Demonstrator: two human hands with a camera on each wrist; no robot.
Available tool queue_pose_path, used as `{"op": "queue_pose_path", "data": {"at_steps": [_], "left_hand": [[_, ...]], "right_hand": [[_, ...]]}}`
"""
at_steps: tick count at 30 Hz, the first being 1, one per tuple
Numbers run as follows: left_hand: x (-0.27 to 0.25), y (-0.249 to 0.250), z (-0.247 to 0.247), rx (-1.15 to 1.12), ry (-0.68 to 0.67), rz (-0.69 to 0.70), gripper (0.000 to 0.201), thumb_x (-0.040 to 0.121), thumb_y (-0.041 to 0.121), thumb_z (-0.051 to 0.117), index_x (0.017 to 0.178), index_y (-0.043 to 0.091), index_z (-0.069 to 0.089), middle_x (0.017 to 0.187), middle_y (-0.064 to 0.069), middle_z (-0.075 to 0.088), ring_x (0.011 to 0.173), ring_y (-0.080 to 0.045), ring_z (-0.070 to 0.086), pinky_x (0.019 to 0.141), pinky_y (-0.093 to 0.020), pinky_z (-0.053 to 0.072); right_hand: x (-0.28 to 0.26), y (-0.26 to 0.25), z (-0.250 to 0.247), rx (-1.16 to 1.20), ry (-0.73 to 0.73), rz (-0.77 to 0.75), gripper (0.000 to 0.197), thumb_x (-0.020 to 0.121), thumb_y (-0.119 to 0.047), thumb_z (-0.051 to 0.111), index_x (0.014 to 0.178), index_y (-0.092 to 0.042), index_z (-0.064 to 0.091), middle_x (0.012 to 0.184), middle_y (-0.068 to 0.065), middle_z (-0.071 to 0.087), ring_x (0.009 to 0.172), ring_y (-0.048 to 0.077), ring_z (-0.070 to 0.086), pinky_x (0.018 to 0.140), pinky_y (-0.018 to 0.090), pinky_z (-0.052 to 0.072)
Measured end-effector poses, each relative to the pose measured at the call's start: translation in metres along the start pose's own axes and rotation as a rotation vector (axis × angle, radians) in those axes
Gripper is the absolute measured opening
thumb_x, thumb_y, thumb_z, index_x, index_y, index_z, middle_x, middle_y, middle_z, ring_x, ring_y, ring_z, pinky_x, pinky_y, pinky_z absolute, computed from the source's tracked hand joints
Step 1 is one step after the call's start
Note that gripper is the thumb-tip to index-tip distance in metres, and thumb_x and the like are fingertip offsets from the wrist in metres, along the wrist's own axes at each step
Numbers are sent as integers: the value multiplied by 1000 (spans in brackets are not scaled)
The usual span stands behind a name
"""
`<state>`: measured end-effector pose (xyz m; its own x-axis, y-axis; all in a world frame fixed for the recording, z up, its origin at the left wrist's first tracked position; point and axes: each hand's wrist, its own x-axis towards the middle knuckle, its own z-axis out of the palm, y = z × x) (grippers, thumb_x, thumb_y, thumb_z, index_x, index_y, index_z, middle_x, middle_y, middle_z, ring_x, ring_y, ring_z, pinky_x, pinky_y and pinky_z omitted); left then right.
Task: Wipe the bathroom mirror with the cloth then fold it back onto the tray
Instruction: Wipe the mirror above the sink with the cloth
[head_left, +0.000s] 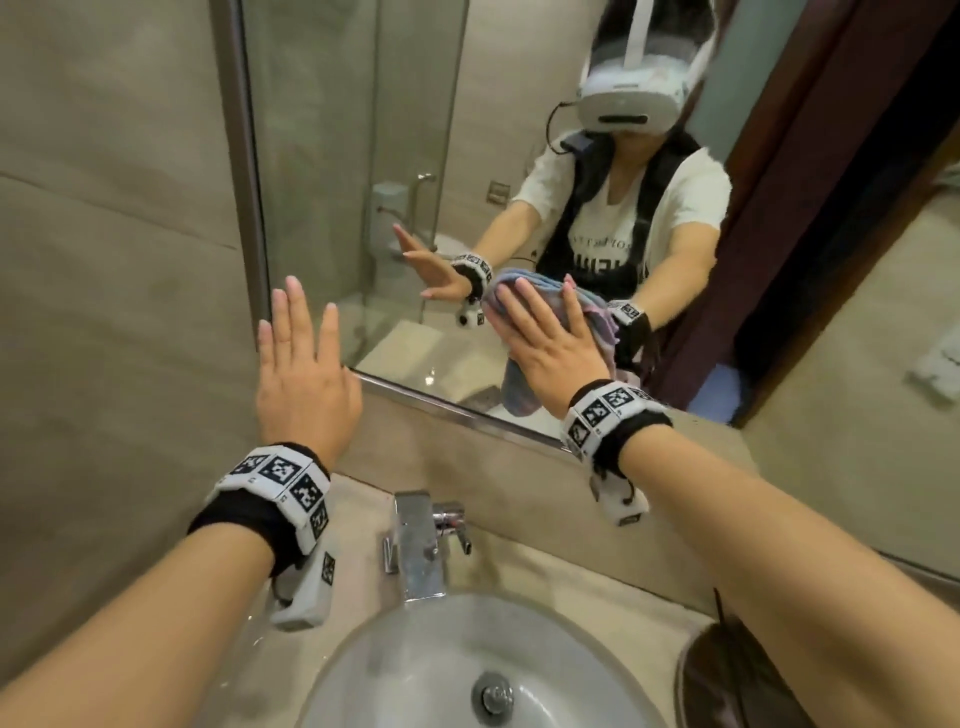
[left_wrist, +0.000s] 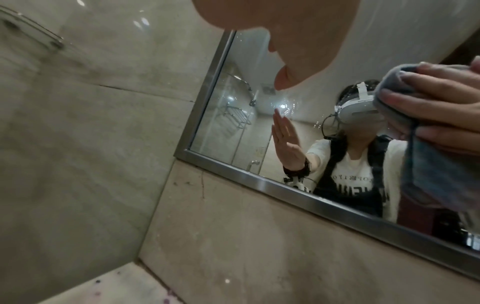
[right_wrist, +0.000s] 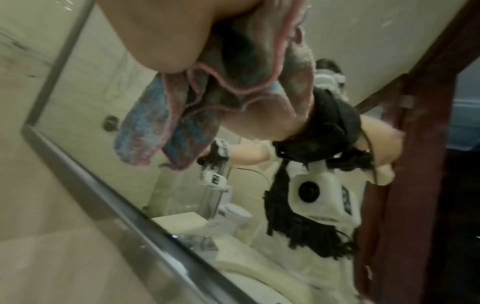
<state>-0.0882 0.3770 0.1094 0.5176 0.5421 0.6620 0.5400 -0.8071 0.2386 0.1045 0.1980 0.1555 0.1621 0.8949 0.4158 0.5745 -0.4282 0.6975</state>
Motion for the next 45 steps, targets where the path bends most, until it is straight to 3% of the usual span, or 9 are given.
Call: {"op": "queue_pose_path", "data": {"at_steps": [9, 13, 16, 23, 28, 34, 39, 43, 45], "left_hand": [[-13, -15, -7, 34, 22, -93, 66, 78, 7, 59, 140, 1, 38, 153, -27, 14, 143, -37, 13, 116, -46, 11], [-10, -18, -7, 46, 43, -106, 65, 77, 8, 58, 139, 2, 40, 153, -26, 15, 143, -36, 15, 116, -44, 11], [-14, -17, -6, 23, 45, -85, 63, 79, 8, 56, 139, 3, 39, 153, -25, 15, 143, -36, 14, 116, -44, 9], [-31, 2, 0, 6, -43, -41, 61, 82, 7, 55, 141, 2, 37, 154, -24, 10, 144, -34, 8, 117, -43, 6], [-29, 62, -1, -49, -64, 68, 63, 81, 7, 55, 141, 3, 36, 155, -23, 10, 144, -33, 9, 117, -43, 7], [-32, 158, -6, -162, -57, 203, 66, 78, 7, 57, 141, 1, 37, 154, -24, 12, 144, -35, 11, 117, -42, 5], [-44, 225, 0, -278, 30, 326, 60, 75, 4, 58, 134, 0, 46, 150, -25, 25, 141, -37, 22, 115, -47, 15], [-58, 263, 6, -347, 68, 416, 57, 77, 10, 50, 133, 2, 47, 148, -25, 30, 139, -37, 26, 114, -48, 16], [-64, 275, 10, -367, 64, 442, 57, 78, 13, 45, 134, 3, 45, 149, -25, 29, 140, -36, 25, 115, -46, 14]], "right_hand": [[75, -40, -1, 40, 32, -137, 68, 79, -28, 48, 144, -14, 33, 152, 6, 34, 140, 28, 32, 108, 48, -18], [88, -65, 0, 106, -67, -225, 72, 79, -36, 19, 146, -10, 29, 154, 10, 28, 142, 31, 25, 110, 49, -21], [67, -84, 24, 73, -129, -362, 75, 83, -46, 32, 147, -9, 23, 156, 10, 21, 145, 30, 18, 113, 51, -16], [3, -60, 39, 71, -239, -489, 71, 71, -37, 40, 135, -10, 49, 142, 9, 48, 132, 28, 45, 114, 44, -9], [-52, -9, 42, 167, -96, -318, 58, 84, -27, 35, 139, -11, 41, 146, 9, 44, 147, 17, -7, 118, 40, -13], [-136, 77, 34, -24, -41, -66, 67, 88, -23, 42, 149, -24, 15, 156, -2, 23, 143, 19, 7, 114, 46, -12], [-230, 125, 37, -45, -26, 363, 65, 92, -29, 42, 149, -25, 12, 151, 2, 16, 142, 15, -28, 113, 47, -10], [-285, 136, 46, 17, -128, 761, 69, 90, -40, 35, 150, -20, 6, 152, 15, 29, 145, 23, -2, 113, 43, -15], [-300, 135, 49, 124, -204, 938, 72, 93, -42, 36, 148, -19, -6, 157, 16, 10, 146, 27, -1, 114, 44, -15]]}}
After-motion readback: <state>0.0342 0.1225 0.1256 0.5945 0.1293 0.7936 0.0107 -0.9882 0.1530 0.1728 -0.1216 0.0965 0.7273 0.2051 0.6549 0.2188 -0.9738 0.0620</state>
